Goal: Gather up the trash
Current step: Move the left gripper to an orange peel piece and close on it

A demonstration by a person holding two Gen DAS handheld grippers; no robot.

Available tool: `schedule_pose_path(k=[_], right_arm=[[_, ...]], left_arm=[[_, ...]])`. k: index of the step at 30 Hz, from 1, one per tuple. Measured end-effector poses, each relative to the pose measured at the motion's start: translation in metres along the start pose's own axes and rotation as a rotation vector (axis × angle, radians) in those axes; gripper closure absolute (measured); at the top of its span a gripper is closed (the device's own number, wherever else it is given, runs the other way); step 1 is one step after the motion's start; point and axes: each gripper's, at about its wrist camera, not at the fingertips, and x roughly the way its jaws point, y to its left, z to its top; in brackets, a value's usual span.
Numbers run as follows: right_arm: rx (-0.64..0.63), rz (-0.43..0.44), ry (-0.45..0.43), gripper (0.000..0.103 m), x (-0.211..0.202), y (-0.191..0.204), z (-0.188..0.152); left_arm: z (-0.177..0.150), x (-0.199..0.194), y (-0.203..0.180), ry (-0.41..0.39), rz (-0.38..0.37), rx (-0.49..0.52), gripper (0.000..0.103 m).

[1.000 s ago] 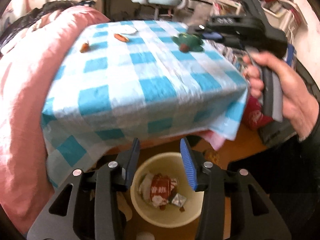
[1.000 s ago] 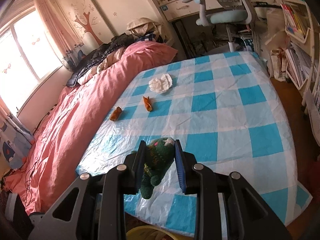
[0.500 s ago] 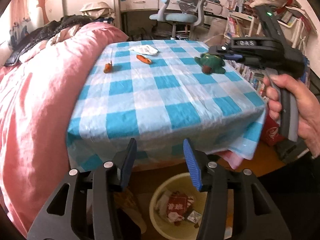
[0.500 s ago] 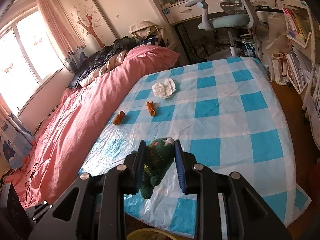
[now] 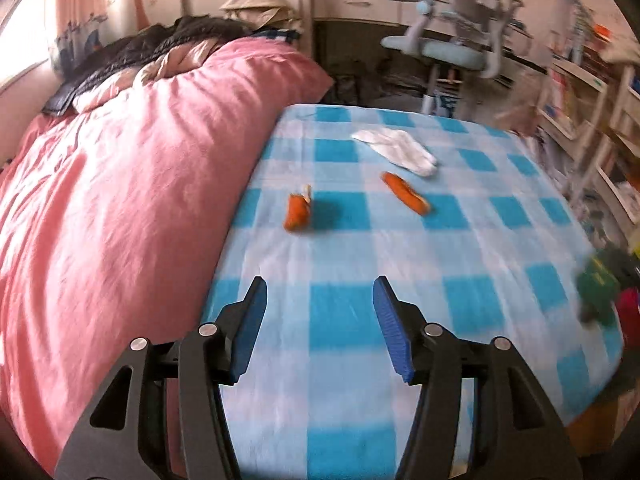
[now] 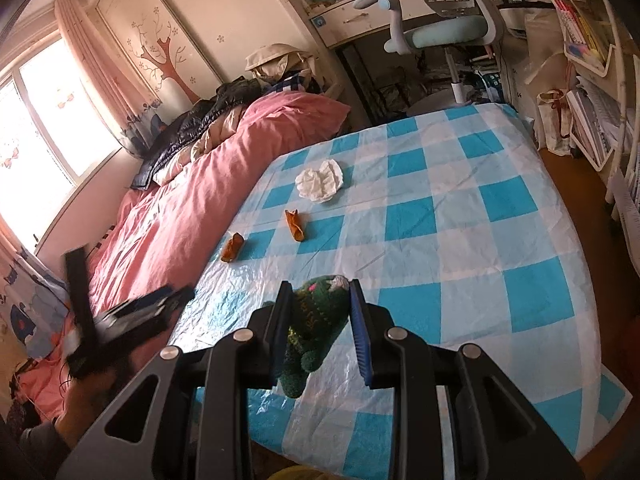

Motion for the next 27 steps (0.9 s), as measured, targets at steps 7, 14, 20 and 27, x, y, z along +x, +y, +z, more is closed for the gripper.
schedule_pose_path(k=[7, 14, 20, 27], right_arm=[[-0.029, -0.021, 0.017, 0.074, 0.010, -0.004, 0.009], [-0.051, -0.017, 0.029, 0.074, 0.023, -0.005, 0.019], [-0.086, -0.016, 0.038, 0.074, 0.021, 0.002, 0.015], [-0.082, -0.008, 0.028, 0.074, 0.018, 0.003, 0.014]], left_arm=[[0.039, 0.053, 0.005, 0.035, 0.011, -0.010, 0.050], [0.054, 0.084, 0.005, 0.069, 0.027, 0.006, 0.050], [0.055, 0.108, 0.000, 0.112, 0.013, 0.039, 0.077], [0.048, 0.092, -0.012, 0.069, -0.004, 0.090, 0.086]])
